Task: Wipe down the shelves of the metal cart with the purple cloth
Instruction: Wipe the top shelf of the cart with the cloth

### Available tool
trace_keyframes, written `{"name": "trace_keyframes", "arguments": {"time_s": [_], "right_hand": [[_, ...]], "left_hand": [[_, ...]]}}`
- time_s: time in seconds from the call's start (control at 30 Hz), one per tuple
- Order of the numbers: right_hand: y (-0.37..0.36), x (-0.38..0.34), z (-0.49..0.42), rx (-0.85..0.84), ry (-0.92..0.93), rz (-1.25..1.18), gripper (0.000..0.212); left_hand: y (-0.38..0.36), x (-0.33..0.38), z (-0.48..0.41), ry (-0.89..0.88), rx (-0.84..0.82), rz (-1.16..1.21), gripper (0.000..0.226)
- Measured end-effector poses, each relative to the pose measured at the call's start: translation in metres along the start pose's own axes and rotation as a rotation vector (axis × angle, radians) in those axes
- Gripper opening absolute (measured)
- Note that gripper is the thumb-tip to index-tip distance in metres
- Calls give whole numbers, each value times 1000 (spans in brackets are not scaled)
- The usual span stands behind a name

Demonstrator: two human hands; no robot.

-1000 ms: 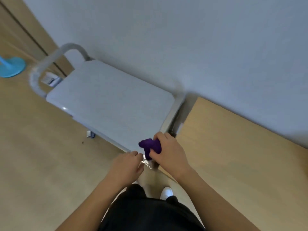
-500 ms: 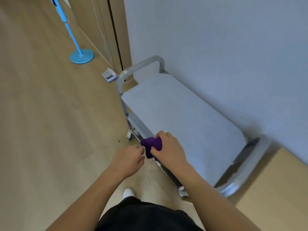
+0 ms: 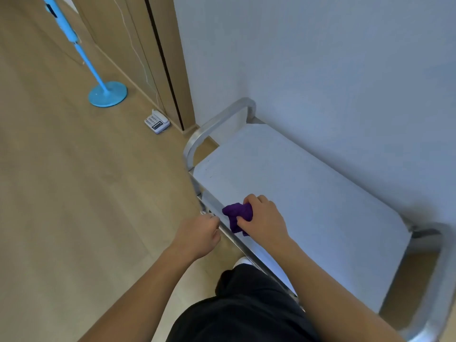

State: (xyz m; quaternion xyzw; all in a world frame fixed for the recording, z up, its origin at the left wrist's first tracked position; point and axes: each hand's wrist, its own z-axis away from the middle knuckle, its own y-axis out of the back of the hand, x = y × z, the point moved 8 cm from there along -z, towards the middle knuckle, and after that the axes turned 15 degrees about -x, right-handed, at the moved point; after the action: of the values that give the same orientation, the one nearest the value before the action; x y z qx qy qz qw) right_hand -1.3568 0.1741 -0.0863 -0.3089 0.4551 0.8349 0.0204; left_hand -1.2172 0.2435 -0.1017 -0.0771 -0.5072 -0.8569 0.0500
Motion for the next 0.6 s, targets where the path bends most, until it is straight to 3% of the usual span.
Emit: {"name": "trace_keyframes", "arguments": {"time_s": [0.3, 0.5, 0.6], "right_hand": [[14, 15, -88, -49, -134, 76, 37], [21, 15, -116, 24, -264, -12, 40], [25, 13, -127, 73, -339, -81, 42]], "left_hand": [[43, -33, -102, -63, -97, -32, 23], [57, -40, -151, -188, -176, -103, 22], [69, -39, -173, -274, -114, -93, 30]]}}
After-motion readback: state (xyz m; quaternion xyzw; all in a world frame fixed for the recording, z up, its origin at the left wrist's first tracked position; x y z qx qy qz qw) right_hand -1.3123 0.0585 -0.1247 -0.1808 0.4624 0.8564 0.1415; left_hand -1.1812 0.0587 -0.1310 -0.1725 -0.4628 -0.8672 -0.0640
